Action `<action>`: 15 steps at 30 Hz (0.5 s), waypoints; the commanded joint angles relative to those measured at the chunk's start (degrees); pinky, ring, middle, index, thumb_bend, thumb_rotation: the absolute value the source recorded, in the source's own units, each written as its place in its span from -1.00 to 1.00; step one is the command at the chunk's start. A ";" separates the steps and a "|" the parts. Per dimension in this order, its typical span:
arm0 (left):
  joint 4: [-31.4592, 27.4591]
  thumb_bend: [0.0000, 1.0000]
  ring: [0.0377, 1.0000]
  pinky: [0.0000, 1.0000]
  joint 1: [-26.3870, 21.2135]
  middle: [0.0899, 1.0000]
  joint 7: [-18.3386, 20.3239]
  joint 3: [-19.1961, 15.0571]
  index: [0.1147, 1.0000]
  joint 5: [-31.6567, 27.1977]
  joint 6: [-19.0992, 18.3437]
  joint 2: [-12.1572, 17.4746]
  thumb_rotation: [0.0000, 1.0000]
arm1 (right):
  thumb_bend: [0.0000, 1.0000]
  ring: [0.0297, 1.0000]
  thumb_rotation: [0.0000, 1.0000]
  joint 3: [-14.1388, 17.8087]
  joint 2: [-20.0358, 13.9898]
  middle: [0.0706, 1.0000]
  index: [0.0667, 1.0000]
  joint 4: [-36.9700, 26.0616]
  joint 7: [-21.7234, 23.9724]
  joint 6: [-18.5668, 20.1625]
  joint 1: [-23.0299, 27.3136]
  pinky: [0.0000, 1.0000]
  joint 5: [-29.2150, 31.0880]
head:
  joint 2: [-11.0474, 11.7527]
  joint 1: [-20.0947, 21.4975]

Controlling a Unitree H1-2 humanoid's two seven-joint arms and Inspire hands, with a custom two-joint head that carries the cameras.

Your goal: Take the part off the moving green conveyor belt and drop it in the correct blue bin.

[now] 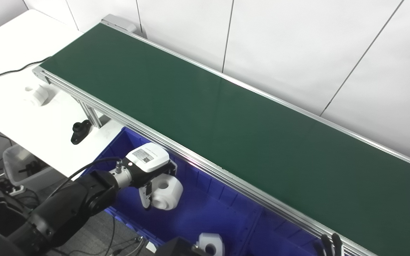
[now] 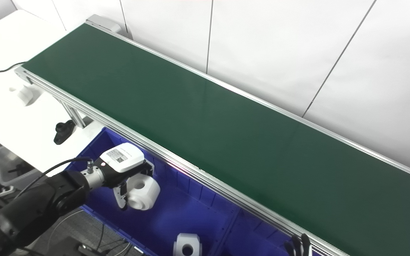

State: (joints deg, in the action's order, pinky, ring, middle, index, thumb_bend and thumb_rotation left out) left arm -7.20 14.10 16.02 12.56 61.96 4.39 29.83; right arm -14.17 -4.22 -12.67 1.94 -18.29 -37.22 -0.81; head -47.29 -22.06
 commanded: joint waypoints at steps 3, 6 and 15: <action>-3.72 0.87 0.75 0.67 0.71 0.78 -0.16 -0.25 0.71 1.25 -1.02 2.03 0.12 | 0.75 0.83 0.94 0.01 -0.06 0.89 0.99 -1.42 1.02 -2.33 -0.36 0.98 0.93 | 0.02 0.11; -3.92 0.88 0.63 0.64 1.48 0.65 -6.65 -0.90 0.65 -1.74 3.62 2.35 0.14 | 0.74 0.82 0.95 0.18 -0.45 0.88 1.00 -0.83 1.22 -3.26 -0.14 0.96 0.85 | -0.04 0.34; -9.77 0.95 0.22 0.14 7.14 0.31 -22.70 -5.81 0.35 -16.38 18.97 0.68 0.19 | 0.76 0.81 0.92 0.51 -0.67 0.87 0.98 -1.70 1.44 -2.49 -0.75 0.91 0.09 | -1.27 3.51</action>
State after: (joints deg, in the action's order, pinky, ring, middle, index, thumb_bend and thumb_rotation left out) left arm -14.72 20.50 -3.16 8.14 47.98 20.78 30.53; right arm -13.77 -4.98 -12.47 2.92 -18.47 -37.14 -0.38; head -48.25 -18.56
